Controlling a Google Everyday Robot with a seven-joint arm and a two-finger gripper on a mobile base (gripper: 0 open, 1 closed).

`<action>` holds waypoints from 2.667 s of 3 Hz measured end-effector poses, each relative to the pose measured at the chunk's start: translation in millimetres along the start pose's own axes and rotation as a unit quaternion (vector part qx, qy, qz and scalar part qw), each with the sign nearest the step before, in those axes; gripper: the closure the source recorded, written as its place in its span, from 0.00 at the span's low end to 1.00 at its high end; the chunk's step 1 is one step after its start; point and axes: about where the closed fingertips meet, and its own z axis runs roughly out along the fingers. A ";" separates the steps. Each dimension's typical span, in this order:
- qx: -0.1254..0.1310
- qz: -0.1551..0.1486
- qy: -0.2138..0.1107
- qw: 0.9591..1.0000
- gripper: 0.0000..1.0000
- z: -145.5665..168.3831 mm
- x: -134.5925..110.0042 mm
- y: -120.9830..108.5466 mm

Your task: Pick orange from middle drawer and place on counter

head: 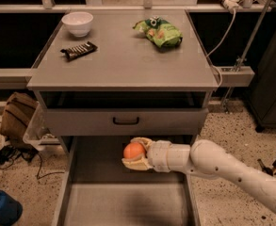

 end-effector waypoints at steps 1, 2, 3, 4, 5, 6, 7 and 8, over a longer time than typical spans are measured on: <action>0.001 -0.042 0.010 0.999 1.00 -23.8 -68.0 -15.4; 0.000 -0.064 0.012 0.998 1.00 -34.2 -99.6 -24.3; 0.000 -0.063 0.012 0.998 1.00 -33.8 -98.9 -24.0; 0.011 -0.080 0.018 0.997 1.00 -45.1 -117.1 -25.8; 0.038 -0.130 0.008 0.991 1.00 -82.2 -180.4 -37.6; 0.065 -0.165 -0.007 0.984 1.00 -113.3 -233.6 -61.0; 0.072 -0.168 -0.012 0.983 1.00 -118.3 -242.0 -67.2; 0.072 -0.175 -0.017 0.982 1.00 -116.6 -246.6 -67.7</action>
Offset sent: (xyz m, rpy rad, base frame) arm 0.0092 -0.0017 0.0595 -0.0417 -0.0525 0.0216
